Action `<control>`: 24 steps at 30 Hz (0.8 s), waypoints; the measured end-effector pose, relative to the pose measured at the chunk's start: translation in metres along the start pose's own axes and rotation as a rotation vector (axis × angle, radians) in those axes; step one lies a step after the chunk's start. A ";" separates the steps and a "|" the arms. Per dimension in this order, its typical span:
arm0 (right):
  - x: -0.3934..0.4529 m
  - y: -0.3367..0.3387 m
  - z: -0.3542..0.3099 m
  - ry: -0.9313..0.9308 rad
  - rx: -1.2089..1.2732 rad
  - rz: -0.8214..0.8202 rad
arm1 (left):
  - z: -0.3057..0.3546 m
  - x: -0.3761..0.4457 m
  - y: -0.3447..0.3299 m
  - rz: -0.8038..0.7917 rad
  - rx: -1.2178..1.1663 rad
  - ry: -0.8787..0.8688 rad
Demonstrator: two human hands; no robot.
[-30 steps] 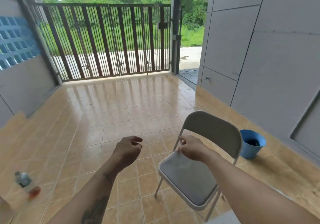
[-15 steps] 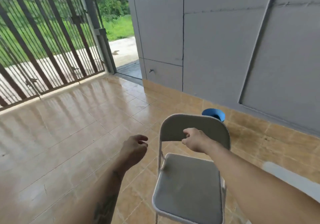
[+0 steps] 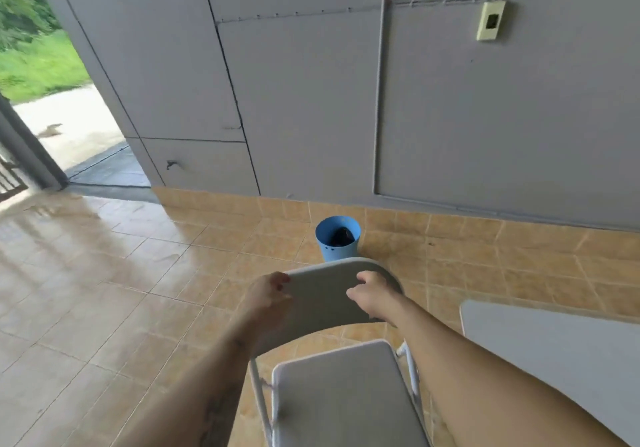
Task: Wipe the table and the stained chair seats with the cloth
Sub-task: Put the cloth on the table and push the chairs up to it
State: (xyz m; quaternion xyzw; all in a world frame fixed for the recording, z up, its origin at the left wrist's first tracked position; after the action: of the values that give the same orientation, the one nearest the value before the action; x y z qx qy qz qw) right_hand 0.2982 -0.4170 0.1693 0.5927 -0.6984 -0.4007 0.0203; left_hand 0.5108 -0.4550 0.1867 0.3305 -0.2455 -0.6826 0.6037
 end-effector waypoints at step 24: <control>0.183 -0.136 -0.082 -0.851 0.472 0.444 | -0.088 0.218 -0.065 -0.632 0.447 -0.440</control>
State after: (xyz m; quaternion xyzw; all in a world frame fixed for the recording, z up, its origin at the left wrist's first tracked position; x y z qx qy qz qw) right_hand 0.3959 -0.6119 0.0635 0.2043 -0.8247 -0.4237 -0.3141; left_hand 0.5226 -0.6544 0.0473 0.3584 -0.3966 -0.8180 0.2124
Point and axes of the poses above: each hand's wrist, its own x-axis towards the middle knuckle, its own y-axis out of the back of the hand, z = x × y, the point moved 2 cm from there along x, towards the middle knuckle, and after that the axes turned 5 degrees about z, right-handed, at the moved point
